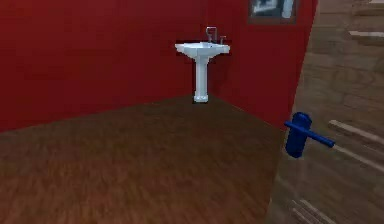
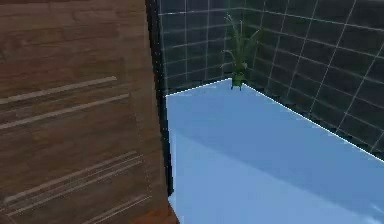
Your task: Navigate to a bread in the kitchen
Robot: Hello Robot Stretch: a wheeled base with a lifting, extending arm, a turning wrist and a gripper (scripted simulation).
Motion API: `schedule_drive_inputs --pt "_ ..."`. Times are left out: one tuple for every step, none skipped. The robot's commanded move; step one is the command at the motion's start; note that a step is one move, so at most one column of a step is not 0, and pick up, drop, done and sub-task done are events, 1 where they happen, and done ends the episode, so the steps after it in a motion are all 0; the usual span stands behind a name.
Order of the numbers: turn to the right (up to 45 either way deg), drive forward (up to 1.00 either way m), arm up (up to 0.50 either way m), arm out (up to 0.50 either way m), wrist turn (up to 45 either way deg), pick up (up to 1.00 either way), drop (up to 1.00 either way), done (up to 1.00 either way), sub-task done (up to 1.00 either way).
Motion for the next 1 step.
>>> schedule_drive_inputs --pt "-45.0 0.00 0.00 0.00 0.0 0.00 0.00 0.00 0.00"
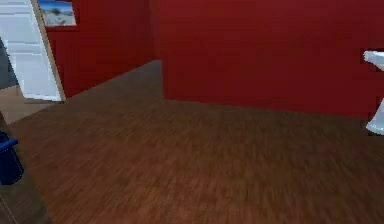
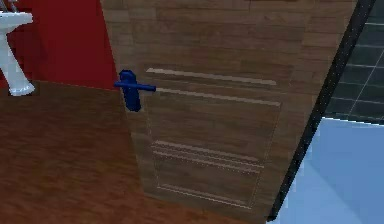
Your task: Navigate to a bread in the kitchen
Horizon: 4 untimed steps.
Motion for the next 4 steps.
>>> schedule_drive_inputs --pt "-3.0 0.00 0.00 0.00 0.0 0.00 0.00 0.00 0.00" --pt "0.0 0.85 0.00 0.00 0.0 0.00 0.00 0.00 0.00" --pt "-45.0 0.00 0.00 0.00 0.0 0.00 0.00 0.00 0.00" --pt "-3.0 0.00 0.00 0.00 0.0 0.00 0.00 0.00 0.00"
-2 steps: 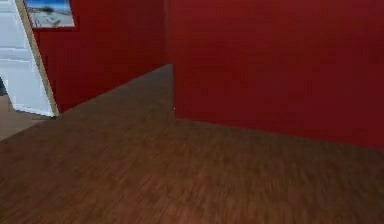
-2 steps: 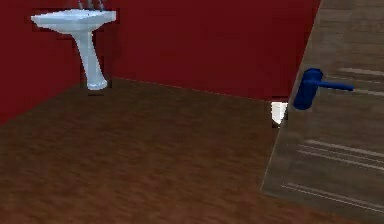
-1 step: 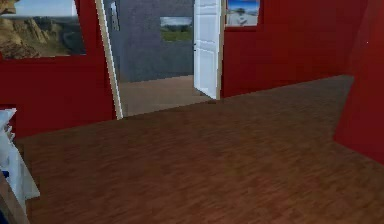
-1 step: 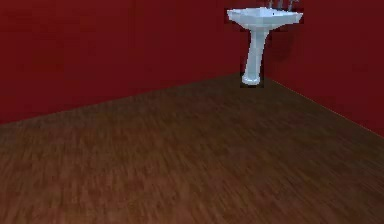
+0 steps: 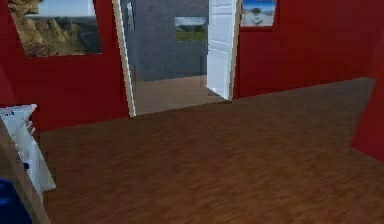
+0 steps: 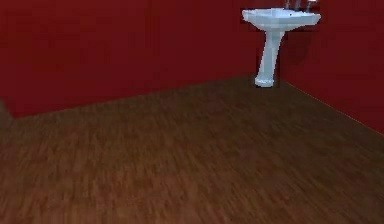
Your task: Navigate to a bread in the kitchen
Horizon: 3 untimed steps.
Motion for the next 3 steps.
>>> schedule_drive_inputs --pt "0.0 1.00 0.00 0.00 0.0 0.00 0.00 0.00 0.00" --pt "-27.0 0.00 0.00 0.00 0.0 0.00 0.00 0.00 0.00" --pt "0.0 0.05 0.00 0.00 0.0 0.00 0.00 0.00 0.00"
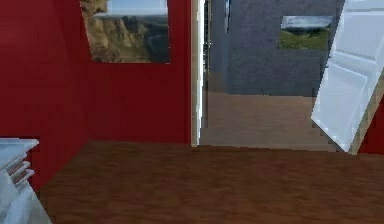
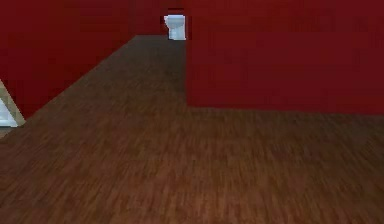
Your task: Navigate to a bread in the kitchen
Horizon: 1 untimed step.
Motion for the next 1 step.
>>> schedule_drive_inputs --pt "18.0 0.00 0.00 0.00 0.0 0.00 0.00 0.00 0.00"
